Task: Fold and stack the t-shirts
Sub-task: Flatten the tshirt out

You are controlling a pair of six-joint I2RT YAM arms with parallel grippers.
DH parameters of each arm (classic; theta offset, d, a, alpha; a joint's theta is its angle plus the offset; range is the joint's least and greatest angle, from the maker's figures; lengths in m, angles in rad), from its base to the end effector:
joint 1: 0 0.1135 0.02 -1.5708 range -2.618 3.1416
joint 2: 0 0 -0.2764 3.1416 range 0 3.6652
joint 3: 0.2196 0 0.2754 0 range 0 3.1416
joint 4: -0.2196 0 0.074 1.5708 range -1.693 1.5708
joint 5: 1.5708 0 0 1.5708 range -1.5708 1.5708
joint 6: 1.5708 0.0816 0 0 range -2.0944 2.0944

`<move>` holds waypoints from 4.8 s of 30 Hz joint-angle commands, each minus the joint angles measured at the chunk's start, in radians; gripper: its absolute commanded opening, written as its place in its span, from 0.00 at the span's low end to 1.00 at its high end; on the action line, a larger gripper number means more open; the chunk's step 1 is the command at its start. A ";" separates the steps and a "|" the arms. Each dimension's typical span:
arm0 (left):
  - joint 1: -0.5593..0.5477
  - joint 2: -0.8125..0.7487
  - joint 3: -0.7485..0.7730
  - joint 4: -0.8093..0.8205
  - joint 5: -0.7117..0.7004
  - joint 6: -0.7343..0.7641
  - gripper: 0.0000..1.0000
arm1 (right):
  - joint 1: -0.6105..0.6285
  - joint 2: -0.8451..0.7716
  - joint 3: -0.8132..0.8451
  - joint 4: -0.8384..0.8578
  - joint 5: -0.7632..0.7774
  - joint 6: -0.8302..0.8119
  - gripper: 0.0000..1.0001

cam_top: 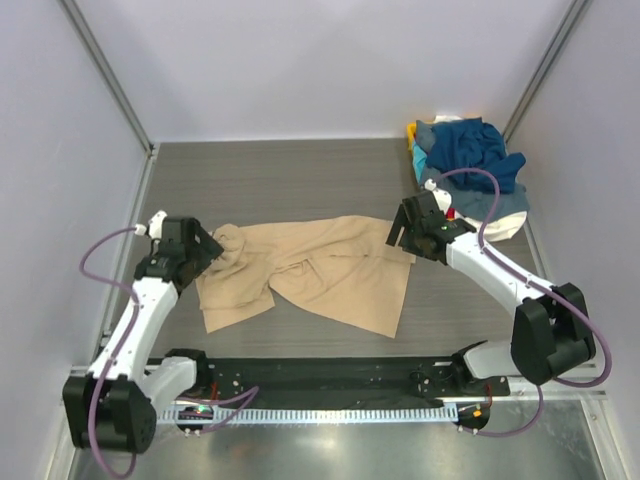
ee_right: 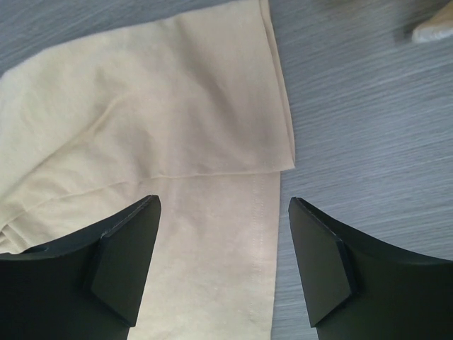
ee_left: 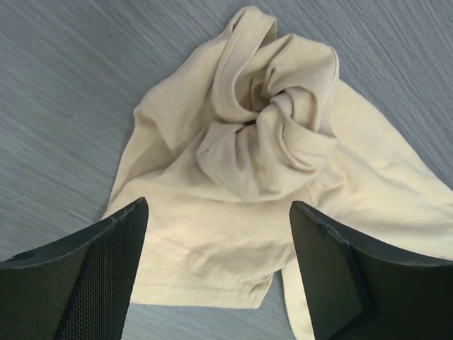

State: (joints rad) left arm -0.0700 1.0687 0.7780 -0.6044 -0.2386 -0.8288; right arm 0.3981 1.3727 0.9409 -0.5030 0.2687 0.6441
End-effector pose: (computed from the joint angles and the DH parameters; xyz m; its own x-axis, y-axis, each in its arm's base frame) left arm 0.2583 0.0012 0.2166 -0.4674 -0.6852 -0.5586 -0.6275 0.7022 -0.3364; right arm 0.3085 0.1062 0.2037 -0.7301 0.3210 -0.6032 0.2627 0.9468 0.1859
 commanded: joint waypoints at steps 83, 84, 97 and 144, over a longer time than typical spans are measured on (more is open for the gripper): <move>0.050 0.030 -0.306 0.066 0.021 -0.147 0.58 | -0.001 -0.017 -0.188 0.133 -0.209 -0.101 0.63; 0.050 0.030 -0.303 0.066 0.018 -0.147 0.54 | 0.001 -0.018 -0.188 0.135 -0.204 -0.101 0.62; 0.052 -0.032 -0.250 0.029 0.007 -0.127 0.37 | 0.001 -0.001 -0.182 0.133 -0.198 -0.103 0.62; 0.050 -0.150 -0.198 0.064 0.033 -0.003 0.00 | -0.143 0.152 -0.163 0.267 -0.086 -0.049 0.47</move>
State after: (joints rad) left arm -0.0238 0.9356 0.5518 -0.5533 -0.2123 -0.8513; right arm 0.2630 1.5097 0.7574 -0.2680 0.1593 0.5842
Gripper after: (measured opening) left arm 0.011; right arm 0.472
